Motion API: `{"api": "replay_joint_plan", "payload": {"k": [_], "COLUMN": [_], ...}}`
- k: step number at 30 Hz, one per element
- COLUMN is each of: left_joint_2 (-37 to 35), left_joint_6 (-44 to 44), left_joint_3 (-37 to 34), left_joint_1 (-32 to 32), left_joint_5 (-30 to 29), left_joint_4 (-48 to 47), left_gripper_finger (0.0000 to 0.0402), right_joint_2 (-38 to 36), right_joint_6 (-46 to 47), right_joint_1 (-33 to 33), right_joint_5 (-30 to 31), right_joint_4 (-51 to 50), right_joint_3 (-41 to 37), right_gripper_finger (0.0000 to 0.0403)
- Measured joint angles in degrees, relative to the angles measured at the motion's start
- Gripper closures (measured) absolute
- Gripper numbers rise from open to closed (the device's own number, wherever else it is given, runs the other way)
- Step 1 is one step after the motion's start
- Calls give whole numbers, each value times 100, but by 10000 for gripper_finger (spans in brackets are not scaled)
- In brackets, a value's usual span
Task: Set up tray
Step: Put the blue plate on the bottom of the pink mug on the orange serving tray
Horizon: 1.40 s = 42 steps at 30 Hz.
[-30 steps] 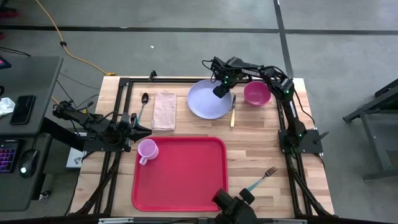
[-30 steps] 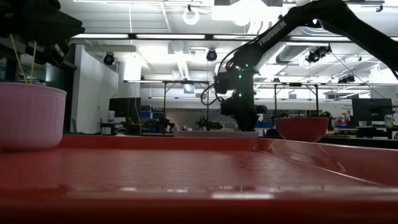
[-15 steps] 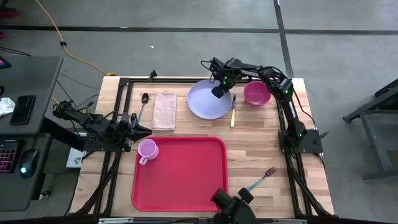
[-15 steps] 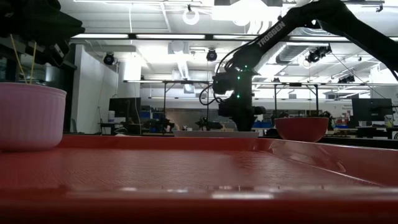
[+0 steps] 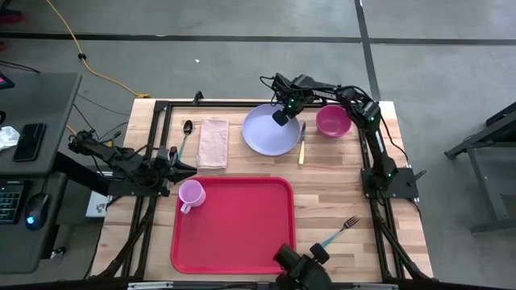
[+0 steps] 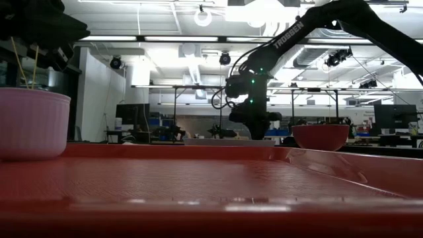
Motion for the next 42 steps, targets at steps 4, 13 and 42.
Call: {"api": "replay_joint_plan", "payload": {"k": [4,13,42], "left_joint_2": [-1,0,0], "left_joint_6": [29,-36,-45], "left_joint_3": [0,0,2], "left_joint_1": [0,0,-2], "left_joint_5": [-4,-56,-7], "left_joint_4": [-61,-278,-278], "left_gripper_finger": [316,316,316], "right_joint_2": [0,-134,-983], "right_joint_6": [15,52,340], "right_joint_1": [0,11,-17], "right_joint_5": [-28,-130,-1174], "right_joint_4": [2,17,-44], "right_joint_3": [0,-4,-7], "right_gripper_finger": [400,403,402]}}
